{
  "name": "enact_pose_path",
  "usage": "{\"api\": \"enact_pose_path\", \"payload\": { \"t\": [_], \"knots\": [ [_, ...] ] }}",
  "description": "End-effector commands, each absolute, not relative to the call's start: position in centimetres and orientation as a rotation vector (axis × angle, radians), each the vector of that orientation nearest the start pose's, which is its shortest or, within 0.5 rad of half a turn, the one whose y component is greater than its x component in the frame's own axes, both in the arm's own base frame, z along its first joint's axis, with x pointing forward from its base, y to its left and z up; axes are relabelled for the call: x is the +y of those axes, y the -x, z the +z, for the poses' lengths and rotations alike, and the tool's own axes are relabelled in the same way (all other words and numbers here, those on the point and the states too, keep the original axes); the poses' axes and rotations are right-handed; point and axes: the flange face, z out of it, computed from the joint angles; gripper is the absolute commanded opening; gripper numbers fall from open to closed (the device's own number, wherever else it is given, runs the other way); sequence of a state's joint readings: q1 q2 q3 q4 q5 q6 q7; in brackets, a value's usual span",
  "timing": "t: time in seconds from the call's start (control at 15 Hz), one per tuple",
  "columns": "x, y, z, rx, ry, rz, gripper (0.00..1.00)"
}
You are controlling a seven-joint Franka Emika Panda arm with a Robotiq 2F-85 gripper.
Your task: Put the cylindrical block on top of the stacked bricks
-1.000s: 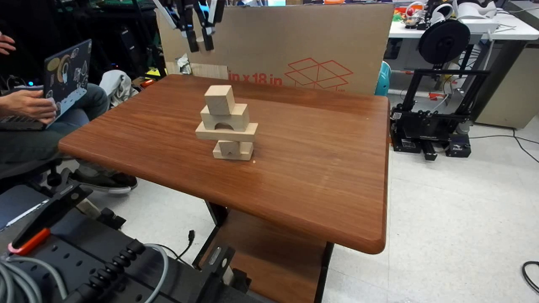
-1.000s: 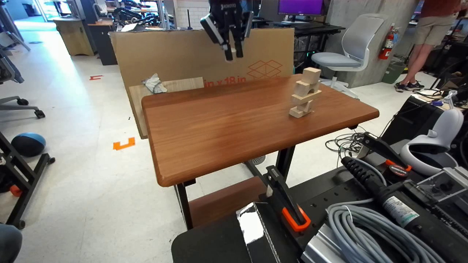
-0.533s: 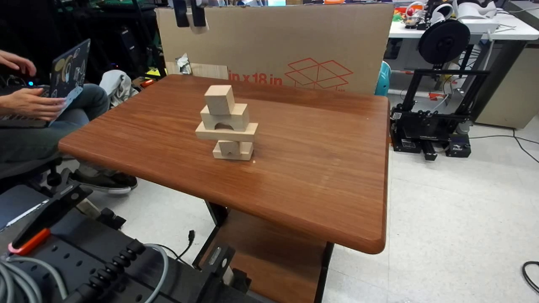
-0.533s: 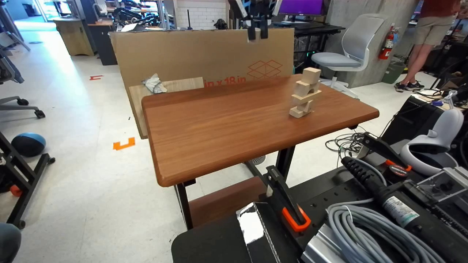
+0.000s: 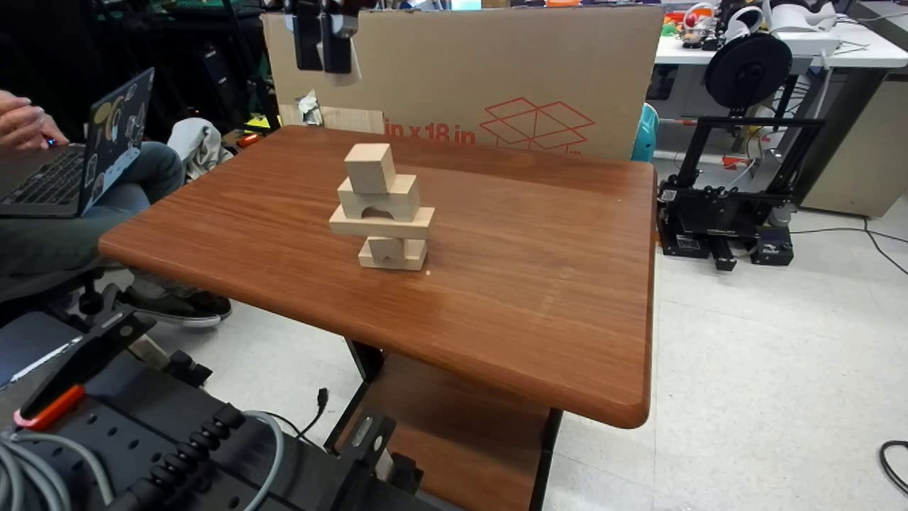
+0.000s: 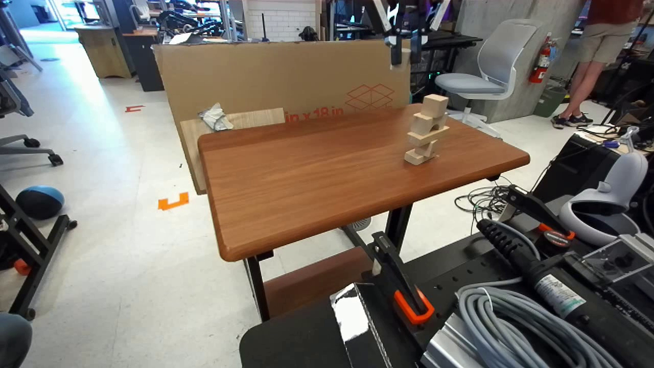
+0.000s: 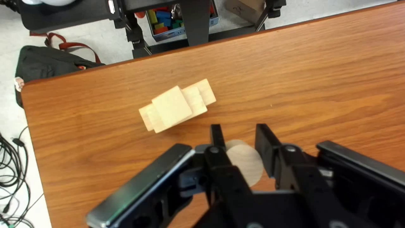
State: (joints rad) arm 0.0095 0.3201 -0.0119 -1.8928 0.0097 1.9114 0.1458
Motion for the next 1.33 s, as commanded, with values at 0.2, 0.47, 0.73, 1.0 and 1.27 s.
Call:
{"api": "enact_pose_path", "payload": {
  "t": [0.2, 0.47, 0.73, 1.0, 1.27],
  "knots": [
    [-2.0, -55.7, 31.8, 0.445, 3.065, 0.475, 0.08],
    [-2.8, -54.4, 31.6, 0.523, 3.055, 0.474, 0.08],
    [-4.1, -53.8, 31.1, 0.597, 3.040, 0.493, 0.08],
    [-5.2, -53.4, 30.3, 0.656, 3.027, 0.519, 0.08],
    [-5.4, -53.0, 29.8, 0.676, 3.029, 0.537, 0.08]
  ]
}}
